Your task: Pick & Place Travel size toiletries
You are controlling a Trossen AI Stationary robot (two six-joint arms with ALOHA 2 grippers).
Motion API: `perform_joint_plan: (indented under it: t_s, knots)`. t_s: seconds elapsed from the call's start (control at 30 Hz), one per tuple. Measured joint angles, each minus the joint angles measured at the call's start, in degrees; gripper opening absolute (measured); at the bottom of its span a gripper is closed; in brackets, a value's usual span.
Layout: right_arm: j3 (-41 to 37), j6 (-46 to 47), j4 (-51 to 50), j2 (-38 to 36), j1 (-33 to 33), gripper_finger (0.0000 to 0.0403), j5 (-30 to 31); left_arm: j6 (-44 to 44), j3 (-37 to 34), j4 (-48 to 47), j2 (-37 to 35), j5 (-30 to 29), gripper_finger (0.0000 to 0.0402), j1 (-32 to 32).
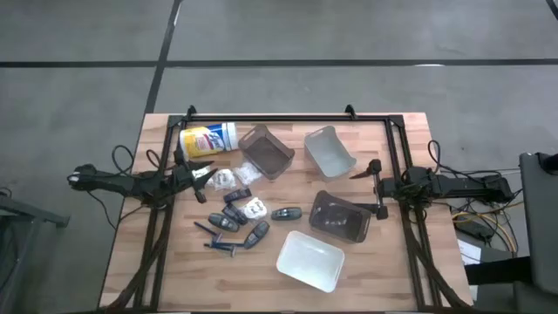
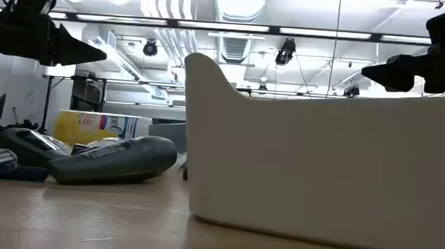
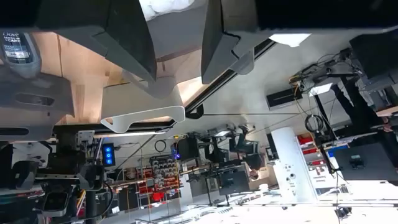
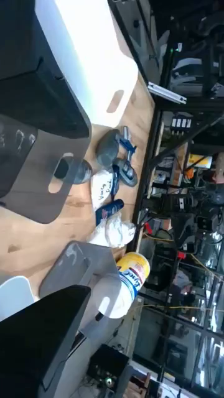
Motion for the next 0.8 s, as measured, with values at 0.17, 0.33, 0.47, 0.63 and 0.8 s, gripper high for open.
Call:
perform_joint_plan:
  t_s: [0.17,0.33,0.47,0.63,0.8]
  knots:
    - [0.00,8.13,0.00,0.00,0.00,0.0400,-0.02,0.00,0.00,0.00,-0.01,0.00,0.0133,0.00]
    - [-0.02,14.63,0.30,0.00,0.02,0.0400,-0.02,-0.02,0.00,0.00,-0.01,0.00,0.0133,0.00]
    - [-0.02,19.52,2.09,-0.01,0.02,0.0400,-0.77,-0.01,0.00,0.00,-0.02,0.00,0.0133,0.01]
    - [-0.04,22.11,4.98,-0.02,0.02,0.0400,-0.87,0.00,0.00,0.00,-0.02,0.00,0.0133,0.02]
    - [-0.04,21.86,9.02,0.45,0.02,0.0400,-0.10,-0.02,0.00,0.00,-0.02,0.00,0.0133,0.02]
